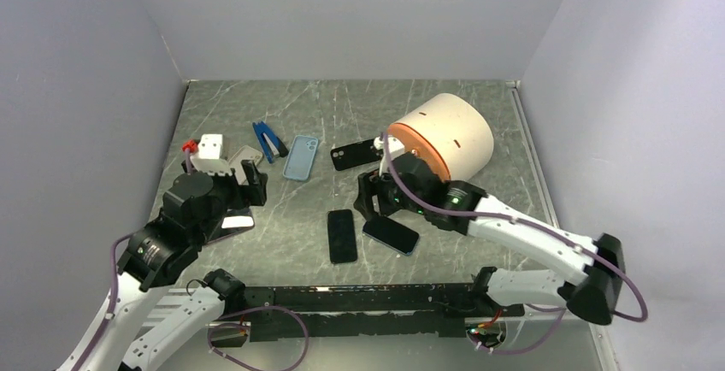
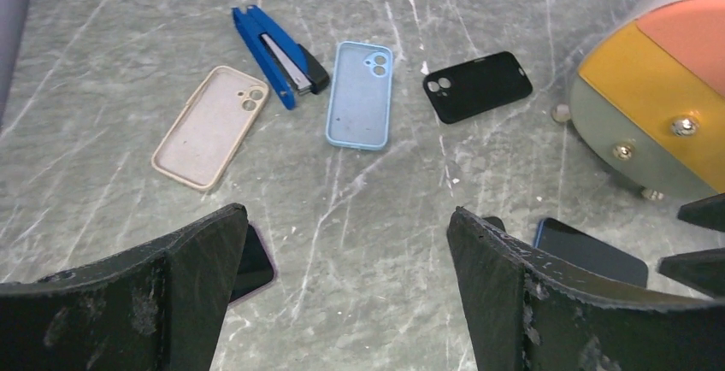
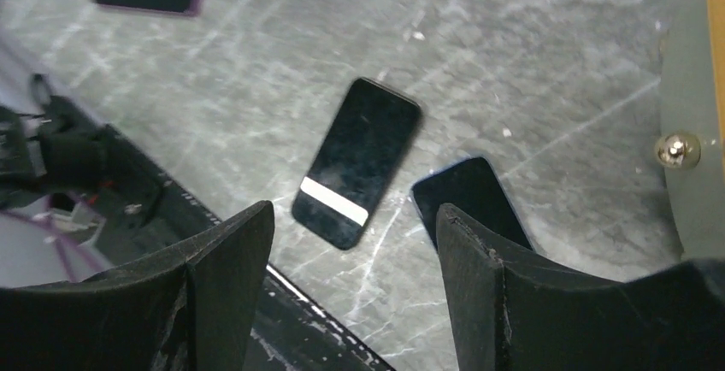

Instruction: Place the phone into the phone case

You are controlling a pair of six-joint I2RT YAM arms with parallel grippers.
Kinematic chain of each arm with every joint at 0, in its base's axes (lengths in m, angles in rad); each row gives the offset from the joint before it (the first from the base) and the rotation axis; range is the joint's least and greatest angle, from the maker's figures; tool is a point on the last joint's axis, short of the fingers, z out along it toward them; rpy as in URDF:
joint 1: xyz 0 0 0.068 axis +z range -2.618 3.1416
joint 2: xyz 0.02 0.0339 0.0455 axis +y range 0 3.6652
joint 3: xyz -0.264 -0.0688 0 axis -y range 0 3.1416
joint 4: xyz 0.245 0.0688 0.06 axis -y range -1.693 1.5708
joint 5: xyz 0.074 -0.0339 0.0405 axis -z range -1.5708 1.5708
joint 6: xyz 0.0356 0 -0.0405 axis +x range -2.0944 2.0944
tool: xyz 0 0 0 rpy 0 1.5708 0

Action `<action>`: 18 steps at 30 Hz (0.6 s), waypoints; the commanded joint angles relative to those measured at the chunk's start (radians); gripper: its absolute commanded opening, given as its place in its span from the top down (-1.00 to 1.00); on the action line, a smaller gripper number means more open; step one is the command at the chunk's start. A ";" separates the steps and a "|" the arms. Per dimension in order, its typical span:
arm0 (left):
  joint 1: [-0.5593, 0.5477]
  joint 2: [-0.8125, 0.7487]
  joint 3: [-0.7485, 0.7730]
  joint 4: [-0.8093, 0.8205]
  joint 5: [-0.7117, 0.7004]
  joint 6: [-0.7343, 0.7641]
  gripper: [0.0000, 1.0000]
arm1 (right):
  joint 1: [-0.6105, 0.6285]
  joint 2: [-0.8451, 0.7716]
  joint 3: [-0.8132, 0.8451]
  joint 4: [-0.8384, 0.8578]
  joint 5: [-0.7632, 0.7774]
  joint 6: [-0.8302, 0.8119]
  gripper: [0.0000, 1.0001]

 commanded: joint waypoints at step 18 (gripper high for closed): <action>-0.002 -0.093 -0.007 -0.023 -0.211 -0.035 -0.88 | 0.183 0.562 0.193 -0.019 0.258 0.474 -0.93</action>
